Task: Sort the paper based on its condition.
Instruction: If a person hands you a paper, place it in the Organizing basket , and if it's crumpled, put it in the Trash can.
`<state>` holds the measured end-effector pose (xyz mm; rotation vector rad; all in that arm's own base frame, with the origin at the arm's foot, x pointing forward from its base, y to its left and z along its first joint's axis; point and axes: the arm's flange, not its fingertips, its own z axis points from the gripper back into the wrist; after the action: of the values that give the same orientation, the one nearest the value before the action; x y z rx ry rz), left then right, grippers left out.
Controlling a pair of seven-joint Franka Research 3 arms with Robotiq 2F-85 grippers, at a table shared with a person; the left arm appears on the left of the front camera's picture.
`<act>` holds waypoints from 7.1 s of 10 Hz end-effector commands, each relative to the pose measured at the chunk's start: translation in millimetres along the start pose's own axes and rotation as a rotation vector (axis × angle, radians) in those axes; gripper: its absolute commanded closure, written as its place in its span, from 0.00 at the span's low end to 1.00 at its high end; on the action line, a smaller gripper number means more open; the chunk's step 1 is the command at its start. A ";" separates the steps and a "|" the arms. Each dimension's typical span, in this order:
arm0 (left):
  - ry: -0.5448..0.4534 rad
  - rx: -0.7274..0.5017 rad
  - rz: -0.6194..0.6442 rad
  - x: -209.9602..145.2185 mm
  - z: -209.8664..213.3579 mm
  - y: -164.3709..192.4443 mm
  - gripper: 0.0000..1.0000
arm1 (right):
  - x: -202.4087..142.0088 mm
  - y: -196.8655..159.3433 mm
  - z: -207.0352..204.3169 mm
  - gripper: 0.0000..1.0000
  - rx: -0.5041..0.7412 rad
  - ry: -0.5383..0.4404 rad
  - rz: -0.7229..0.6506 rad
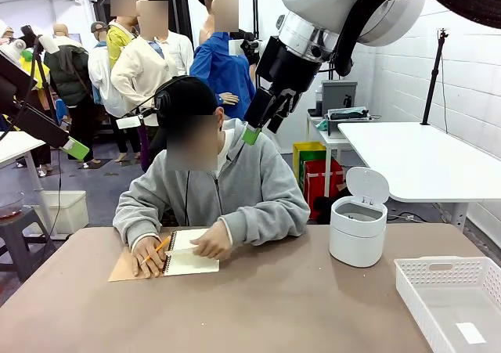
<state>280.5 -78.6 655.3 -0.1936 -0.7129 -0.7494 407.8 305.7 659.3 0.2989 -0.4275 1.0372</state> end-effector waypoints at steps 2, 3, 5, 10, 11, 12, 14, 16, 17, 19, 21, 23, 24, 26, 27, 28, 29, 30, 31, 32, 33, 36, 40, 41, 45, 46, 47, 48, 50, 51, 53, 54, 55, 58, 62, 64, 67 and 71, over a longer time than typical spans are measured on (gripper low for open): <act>-0.005 -0.004 0.002 -0.5 0.5 0.7 0.00 | 1.5 0.5 0.3 0.00 -0.001 0.012 -0.003; -0.005 -0.004 0.002 -0.5 0.5 0.7 0.00 | 1.5 0.5 0.3 0.00 -0.001 0.012 -0.003; -0.005 -0.004 0.002 -0.5 0.5 0.7 0.00 | 1.5 0.5 0.3 0.00 -0.001 0.012 -0.003; -0.005 -0.004 0.002 -0.5 0.5 0.7 0.00 | 1.5 0.5 0.3 0.00 -0.001 0.012 -0.003; -0.005 -0.004 0.002 -0.5 0.5 0.7 0.00 | 1.5 0.5 0.3 0.00 -0.001 0.012 -0.003; -0.005 -0.004 0.002 -0.5 0.5 0.7 0.00 | 1.5 0.5 0.3 0.00 -0.001 0.012 -0.003; -0.005 -0.004 0.002 -0.5 0.5 0.7 0.00 | 1.5 0.5 0.3 0.00 -0.001 0.012 -0.003; -0.005 -0.004 0.002 -0.5 0.5 0.7 0.00 | 1.5 0.5 0.3 0.00 -0.001 0.012 -0.003; -0.005 -0.004 0.002 -0.5 0.5 0.7 0.00 | 1.5 0.5 0.3 0.00 -0.001 0.012 -0.003; -0.005 -0.004 0.002 -0.5 0.5 0.7 0.00 | 1.5 0.5 0.3 0.00 -0.001 0.012 -0.003; -0.005 -0.004 0.002 -0.5 0.5 0.7 0.00 | 1.5 0.5 0.3 0.00 -0.001 0.012 -0.003; -0.005 -0.004 0.002 -0.5 0.5 0.7 0.00 | 1.5 0.5 0.3 0.00 -0.001 0.012 -0.003; -0.005 -0.004 0.002 -0.5 0.5 0.7 0.00 | 1.5 0.5 0.3 0.00 -0.001 0.012 -0.003; -0.005 -0.004 0.002 -0.5 0.5 0.7 0.00 | 1.5 0.5 0.3 0.00 -0.001 0.012 -0.003; -0.005 -0.004 0.002 -0.5 0.5 0.7 0.00 | 1.5 0.5 0.3 0.00 -0.001 0.012 -0.003; -0.005 -0.004 0.002 -0.5 0.5 0.7 0.00 | 1.5 0.5 0.3 0.00 -0.001 0.012 -0.003; -0.005 -0.004 0.002 -0.5 0.5 0.7 0.00 | 1.5 0.5 0.3 0.00 -0.001 0.012 -0.003; -0.005 -0.004 0.002 -0.5 0.5 0.7 0.00 | 1.5 0.5 0.3 0.00 -0.001 0.012 -0.003; -0.005 -0.004 0.002 -0.5 0.5 0.7 0.00 | 1.5 0.5 0.3 0.00 -0.001 0.012 -0.003; -0.005 -0.004 0.002 -0.5 0.5 0.7 0.00 | 1.5 0.5 0.3 0.00 -0.001 0.012 -0.003; -0.005 -0.004 0.002 -0.5 0.5 0.7 0.00 | 1.5 0.5 0.3 0.00 -0.001 0.012 -0.003; -0.005 -0.004 0.002 -0.5 0.5 0.7 0.00 | 1.5 0.5 0.3 0.00 -0.001 0.012 -0.003; -0.005 -0.004 0.002 -0.5 0.5 0.7 0.00 | 1.5 0.5 0.3 0.00 -0.001 0.012 -0.003; -0.005 -0.004 0.002 -0.5 0.5 0.7 0.00 | 1.5 0.5 0.3 0.00 -0.001 0.012 -0.003; -0.005 -0.004 0.002 -0.5 0.5 0.7 0.00 | -8.7 -25.8 2.0 0.00 0.053 -0.058 -0.214; -0.005 -0.004 0.002 -0.5 0.5 0.7 0.00 | -15.3 -41.4 2.1 0.00 0.092 -0.075 -0.366; -0.005 -0.004 0.002 -0.5 0.5 0.7 0.00 | -19.0 -54.1 0.5 0.00 0.117 -0.075 -0.458; -0.005 -0.004 0.002 -0.5 0.5 0.7 0.00 | -22.2 -65.9 -2.6 0.00 0.136 -0.065 -0.529; -0.005 -0.004 0.002 -0.5 0.5 0.7 0.00 | -38.8 -94.4 -15.1 0.00 0.175 0.013 -0.744; -0.005 -0.004 0.002 -0.5 0.5 0.7 0.00 | -52.5 -108.0 -24.2 0.00 0.243 0.038 -0.837; -0.005 -0.004 0.002 -0.5 0.5 0.7 0.00 | -73.9 -125.8 -47.0 0.00 0.235 0.060 -0.957; -0.005 -0.004 0.002 -0.5 0.5 0.7 0.00 | -74.7 -121.4 -52.3 0.00 0.213 0.091 -0.854; -0.005 -0.004 0.002 -0.5 0.5 0.7 0.00 | -71.5 -126.9 -42.4 0.00 0.215 0.075 -0.889; -0.005 -0.004 0.002 -0.5 0.5 0.7 0.00 | -74.9 -129.7 -47.9 0.00 0.217 0.085 -0.897; -0.005 -0.004 0.002 -0.5 0.5 0.7 0.00 | -98.0 -156.4 -92.9 0.00 0.301 0.105 -1.214; -0.005 -0.004 0.002 -0.5 0.5 0.7 0.00 | -110.4 -155.8 -110.2 0.00 0.351 0.090 -1.280; -0.005 -0.004 0.002 -0.5 0.5 0.7 0.00 | -125.3 -152.5 -144.3 0.00 0.430 0.078 -1.350; -0.005 -0.004 0.002 -0.5 0.5 0.7 0.00 | -139.1 -145.8 -195.9 0.00 0.505 0.053 -1.486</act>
<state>280.5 -78.3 655.4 -0.1930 -0.7132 -0.7483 513.6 211.7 422.9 0.8185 0.1859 -0.3185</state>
